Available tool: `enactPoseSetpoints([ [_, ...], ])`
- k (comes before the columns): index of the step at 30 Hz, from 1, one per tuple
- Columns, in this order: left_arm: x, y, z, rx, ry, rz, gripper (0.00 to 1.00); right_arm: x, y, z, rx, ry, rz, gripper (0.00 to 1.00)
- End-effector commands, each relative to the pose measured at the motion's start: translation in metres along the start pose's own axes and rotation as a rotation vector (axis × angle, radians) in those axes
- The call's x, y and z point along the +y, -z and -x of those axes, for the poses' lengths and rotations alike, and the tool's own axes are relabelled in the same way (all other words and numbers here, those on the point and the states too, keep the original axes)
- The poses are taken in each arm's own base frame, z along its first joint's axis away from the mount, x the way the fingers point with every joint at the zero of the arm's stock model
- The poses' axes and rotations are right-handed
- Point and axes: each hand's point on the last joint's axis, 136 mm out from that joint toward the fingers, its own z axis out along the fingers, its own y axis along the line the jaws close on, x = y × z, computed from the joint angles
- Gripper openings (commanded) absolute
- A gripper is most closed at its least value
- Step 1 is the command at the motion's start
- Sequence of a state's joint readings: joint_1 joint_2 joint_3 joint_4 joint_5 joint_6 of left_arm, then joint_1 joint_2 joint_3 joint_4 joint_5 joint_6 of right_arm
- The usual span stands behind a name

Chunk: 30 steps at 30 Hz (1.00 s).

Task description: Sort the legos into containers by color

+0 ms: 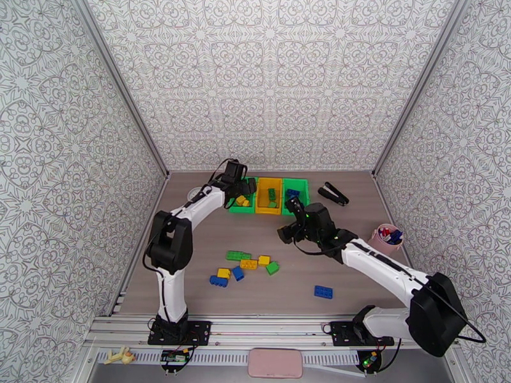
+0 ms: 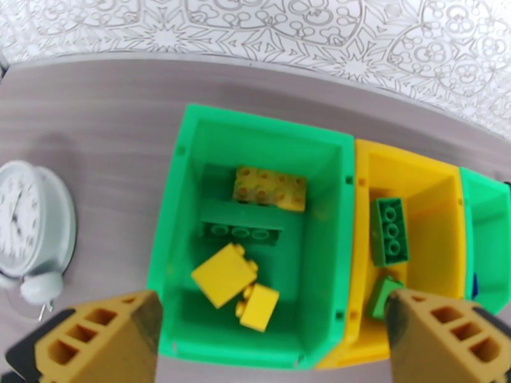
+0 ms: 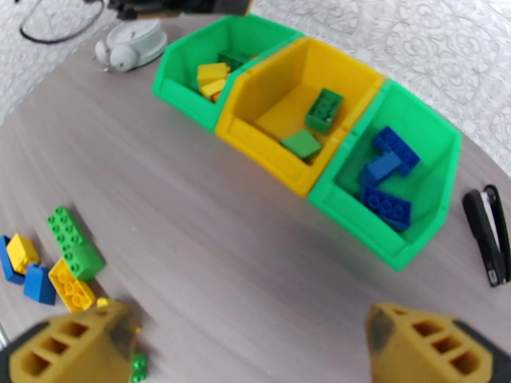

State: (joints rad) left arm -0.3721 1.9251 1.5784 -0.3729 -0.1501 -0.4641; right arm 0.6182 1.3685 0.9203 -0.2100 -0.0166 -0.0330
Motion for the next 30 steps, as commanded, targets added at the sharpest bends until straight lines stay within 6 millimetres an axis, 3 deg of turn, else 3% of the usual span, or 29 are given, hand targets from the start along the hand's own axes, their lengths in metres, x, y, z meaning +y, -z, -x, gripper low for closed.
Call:
enactPoseSetpoints([
  [1,0.000,0.037,0.018,-0.086,0.052,-0.048,0.98,0.016,-0.008,-0.011,0.091,0.079,0.046,0.99],
  [4,0.010,0.046,0.013,-0.086,0.061,-0.053,0.98,0.023,-0.017,-0.011,0.105,0.080,0.069,0.99],
  [11,0.024,0.019,0.009,0.013,0.016,0.067,0.97,0.032,-0.016,0.003,0.035,0.040,0.112,0.98],
  [20,0.017,-0.015,0.004,0.040,0.135,0.114,0.97,0.018,-0.015,-0.001,0.044,-0.014,0.034,0.93],
  [23,0.015,-0.025,0.002,0.069,0.173,0.164,0.92,0.018,-0.014,-0.002,0.044,-0.025,0.032,0.92],
  [30,-0.016,-0.056,-0.006,0.098,0.328,0.134,0.86,0.016,-0.013,-0.002,0.042,-0.042,0.021,0.92],
])
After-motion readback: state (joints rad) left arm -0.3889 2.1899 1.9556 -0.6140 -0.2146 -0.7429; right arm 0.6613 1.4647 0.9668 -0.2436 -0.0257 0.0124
